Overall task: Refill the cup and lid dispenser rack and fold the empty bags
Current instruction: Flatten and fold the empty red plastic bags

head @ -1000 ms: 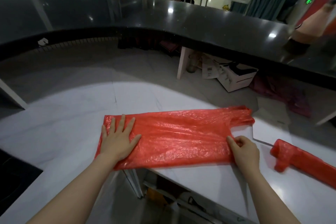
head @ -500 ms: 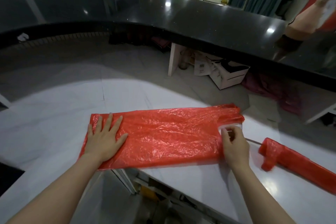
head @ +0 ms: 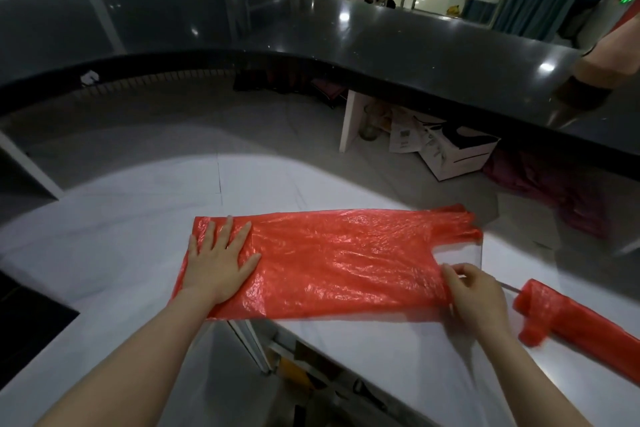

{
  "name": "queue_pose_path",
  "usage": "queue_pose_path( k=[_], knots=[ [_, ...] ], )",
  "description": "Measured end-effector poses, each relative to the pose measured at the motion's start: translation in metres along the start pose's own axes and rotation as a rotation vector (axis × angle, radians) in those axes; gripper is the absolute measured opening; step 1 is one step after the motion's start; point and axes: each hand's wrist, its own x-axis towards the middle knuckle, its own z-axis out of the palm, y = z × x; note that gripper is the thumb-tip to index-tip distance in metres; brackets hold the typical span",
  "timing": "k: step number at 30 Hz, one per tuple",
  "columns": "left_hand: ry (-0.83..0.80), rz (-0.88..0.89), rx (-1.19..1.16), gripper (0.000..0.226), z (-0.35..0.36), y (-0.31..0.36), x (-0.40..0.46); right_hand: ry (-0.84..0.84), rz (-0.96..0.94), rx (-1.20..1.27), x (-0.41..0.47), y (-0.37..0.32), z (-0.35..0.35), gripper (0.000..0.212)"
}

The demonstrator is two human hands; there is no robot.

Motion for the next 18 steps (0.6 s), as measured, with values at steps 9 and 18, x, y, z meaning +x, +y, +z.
queue_pose_path(
  k=[9, 18],
  knots=[
    [-0.001, -0.008, -0.010, 0.083, 0.001, 0.000, 0.002, 0.295, -0.412, -0.013, -0.012, -0.050, 0.018, 0.011],
    [-0.035, 0.021, -0.026, 0.081, 0.000, -0.004, 0.000, -0.326, -0.668, -0.541, 0.002, -0.133, 0.121, 0.064]
  ],
)
